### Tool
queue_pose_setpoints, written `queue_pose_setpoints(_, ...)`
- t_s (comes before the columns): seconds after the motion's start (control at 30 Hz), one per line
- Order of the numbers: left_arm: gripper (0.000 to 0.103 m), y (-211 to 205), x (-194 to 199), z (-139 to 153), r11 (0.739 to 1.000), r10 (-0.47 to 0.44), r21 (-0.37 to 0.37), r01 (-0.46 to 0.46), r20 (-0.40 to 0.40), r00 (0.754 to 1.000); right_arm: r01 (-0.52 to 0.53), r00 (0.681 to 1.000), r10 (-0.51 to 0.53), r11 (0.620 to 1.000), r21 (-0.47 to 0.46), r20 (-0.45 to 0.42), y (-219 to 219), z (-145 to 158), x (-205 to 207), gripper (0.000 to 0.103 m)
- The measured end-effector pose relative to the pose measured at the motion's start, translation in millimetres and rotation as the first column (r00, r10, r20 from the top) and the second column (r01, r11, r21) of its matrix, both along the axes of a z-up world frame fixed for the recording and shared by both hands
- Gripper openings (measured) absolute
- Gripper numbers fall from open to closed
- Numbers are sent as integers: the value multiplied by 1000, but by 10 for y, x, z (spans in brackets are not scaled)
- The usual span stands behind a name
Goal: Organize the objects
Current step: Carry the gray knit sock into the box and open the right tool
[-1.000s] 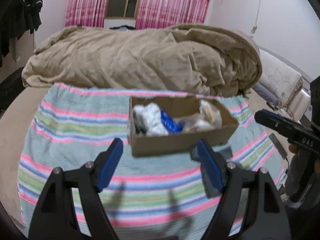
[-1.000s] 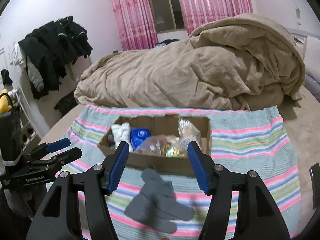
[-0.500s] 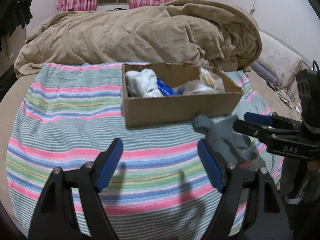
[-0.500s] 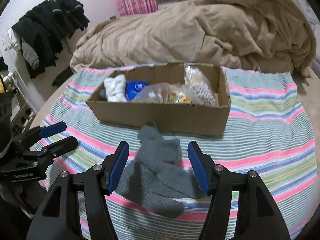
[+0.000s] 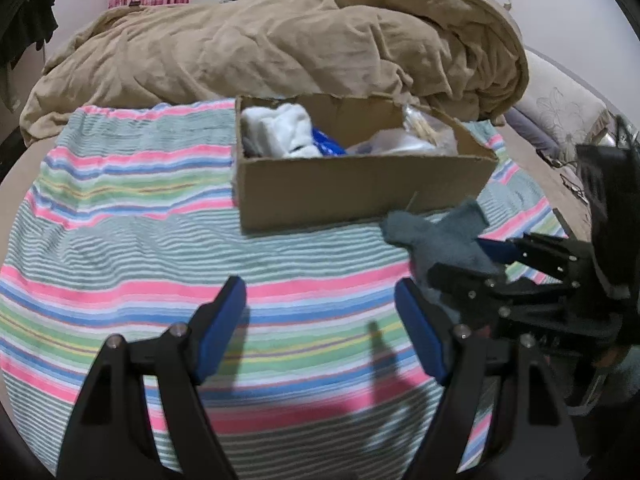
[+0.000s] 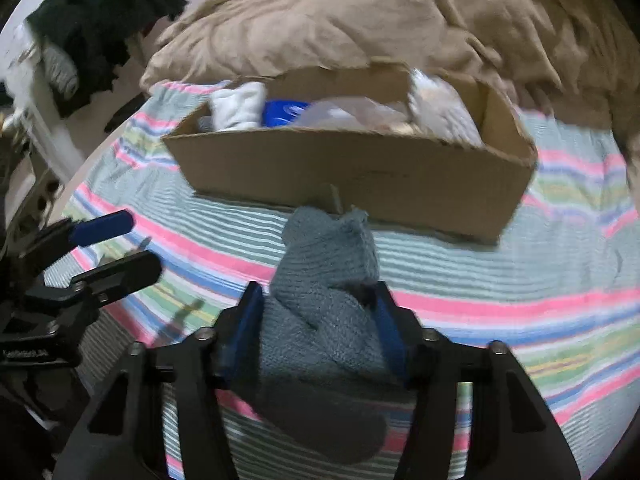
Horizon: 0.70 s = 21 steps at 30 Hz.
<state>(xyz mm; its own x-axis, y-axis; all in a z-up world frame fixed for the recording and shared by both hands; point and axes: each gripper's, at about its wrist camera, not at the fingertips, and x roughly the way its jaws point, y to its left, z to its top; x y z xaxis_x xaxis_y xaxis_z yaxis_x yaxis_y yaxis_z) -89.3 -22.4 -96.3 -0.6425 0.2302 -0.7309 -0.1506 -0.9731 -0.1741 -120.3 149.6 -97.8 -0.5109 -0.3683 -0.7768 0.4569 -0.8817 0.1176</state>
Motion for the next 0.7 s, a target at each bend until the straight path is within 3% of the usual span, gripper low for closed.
queue_pose_setpoints(0.13, 78, 23, 5, -6, 1000, -5, 0, 5, 5, 1000, -19, 999, 19, 1000, -10, -34, -15, 58, 64, 42)
queue_pose_setpoints(0.37, 78, 11, 36, 86, 1000, 1, 12, -1, -17, 1000, -47, 998, 45, 998, -33, -49, -2, 210, 117, 39)
queue_pose_setpoints(0.7, 78, -9, 38, 357, 999, 48, 27, -46, -87, 995, -50, 991, 34, 992, -119, -128, -4, 655, 133, 39)
